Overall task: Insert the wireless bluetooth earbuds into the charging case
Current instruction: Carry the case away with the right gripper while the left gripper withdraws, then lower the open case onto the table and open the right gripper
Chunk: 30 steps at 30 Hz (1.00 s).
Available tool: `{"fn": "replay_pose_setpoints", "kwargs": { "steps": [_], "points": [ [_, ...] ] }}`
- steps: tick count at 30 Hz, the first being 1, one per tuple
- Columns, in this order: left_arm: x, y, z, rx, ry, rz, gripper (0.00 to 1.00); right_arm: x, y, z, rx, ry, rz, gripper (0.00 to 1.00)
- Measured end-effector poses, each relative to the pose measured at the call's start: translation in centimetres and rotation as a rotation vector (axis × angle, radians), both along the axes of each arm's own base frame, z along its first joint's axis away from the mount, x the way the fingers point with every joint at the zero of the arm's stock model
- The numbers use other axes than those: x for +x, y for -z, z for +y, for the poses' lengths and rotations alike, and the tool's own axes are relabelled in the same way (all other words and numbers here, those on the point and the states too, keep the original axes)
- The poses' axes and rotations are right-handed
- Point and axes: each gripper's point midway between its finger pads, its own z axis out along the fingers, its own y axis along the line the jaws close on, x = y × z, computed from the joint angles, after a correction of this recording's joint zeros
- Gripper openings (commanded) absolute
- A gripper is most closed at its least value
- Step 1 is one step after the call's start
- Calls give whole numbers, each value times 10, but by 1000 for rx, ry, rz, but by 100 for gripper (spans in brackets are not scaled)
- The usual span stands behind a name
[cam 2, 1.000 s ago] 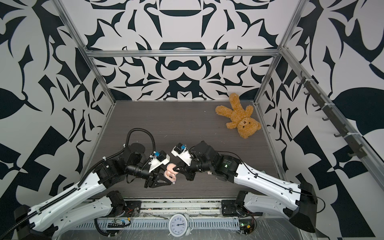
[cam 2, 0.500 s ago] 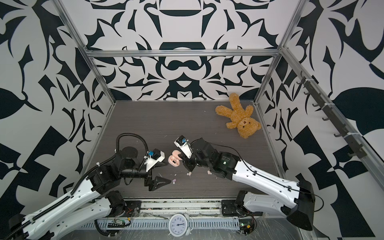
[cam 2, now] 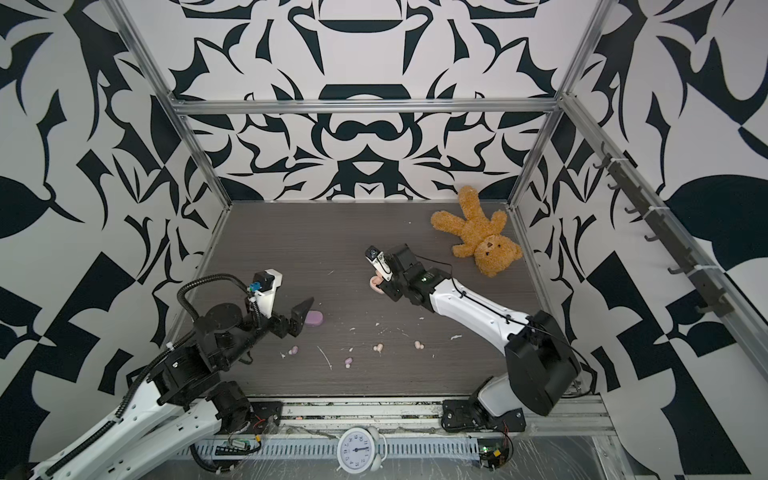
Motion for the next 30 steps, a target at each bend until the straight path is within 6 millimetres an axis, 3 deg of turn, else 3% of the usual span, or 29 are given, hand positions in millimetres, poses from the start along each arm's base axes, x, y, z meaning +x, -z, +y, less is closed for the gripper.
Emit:
{"fn": "replay_pose_setpoints", "kwargs": {
  "steps": [4, 10, 21, 30],
  "points": [
    [14, 0, 27, 26, -164, -17, 99, 17, 20, 12, -116, -115, -13, 0],
    [18, -3, 42, 49, -248, -38, 99, 21, 37, 12, -182, -282, -12, 0],
    [19, -1, 48, 69, -279, -50, 99, 33, 71, 4, -236, -421, 26, 0],
    [20, 1, 47, 85, -274, -50, 99, 42, 67, 14, -219, -442, 7, 0]
  ]
}}
